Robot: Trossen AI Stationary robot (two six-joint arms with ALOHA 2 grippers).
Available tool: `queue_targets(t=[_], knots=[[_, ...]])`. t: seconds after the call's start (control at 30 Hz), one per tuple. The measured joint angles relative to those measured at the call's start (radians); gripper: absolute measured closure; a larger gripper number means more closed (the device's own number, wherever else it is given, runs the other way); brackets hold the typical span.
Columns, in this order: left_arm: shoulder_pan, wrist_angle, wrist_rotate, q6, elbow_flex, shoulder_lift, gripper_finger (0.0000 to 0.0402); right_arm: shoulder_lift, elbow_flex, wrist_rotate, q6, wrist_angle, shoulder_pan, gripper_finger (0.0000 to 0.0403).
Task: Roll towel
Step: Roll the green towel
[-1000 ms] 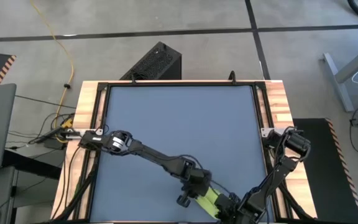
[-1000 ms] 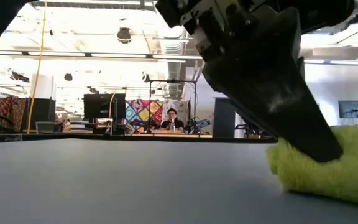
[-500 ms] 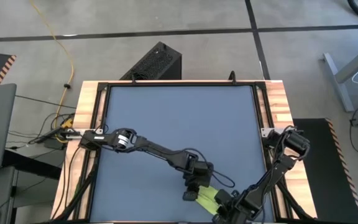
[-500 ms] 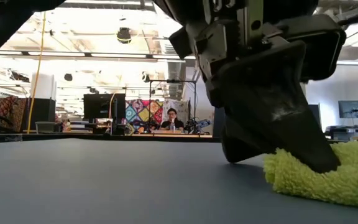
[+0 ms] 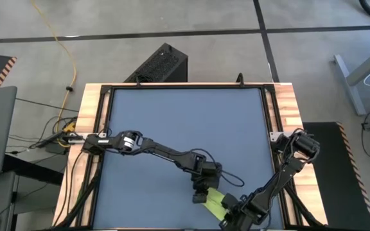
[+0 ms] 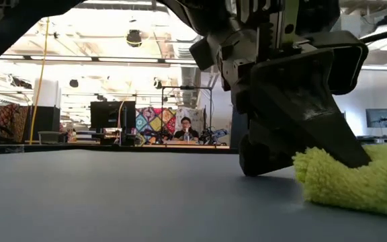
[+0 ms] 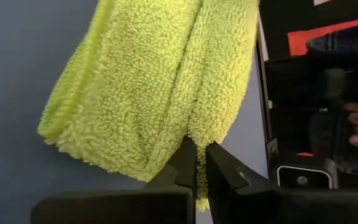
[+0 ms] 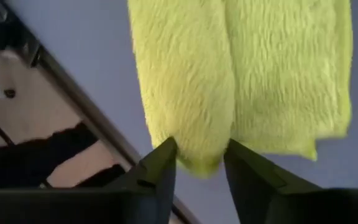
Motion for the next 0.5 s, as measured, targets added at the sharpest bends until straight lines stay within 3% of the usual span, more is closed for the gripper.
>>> queue_targets(t=[0.23, 0.5], knots=[[0.016, 0.002, 0.025, -0.028, 0.000, 0.000, 0.0401, -0.083, -0.001, -0.006, -0.031, -0.033, 0.005, 0.0191], [0.029, 0.003, 0.054, -0.051, 0.000, 0.000, 0.0401, -0.143, 0.000, 0.118, -0.141, -0.013, 0.012, 0.0194]])
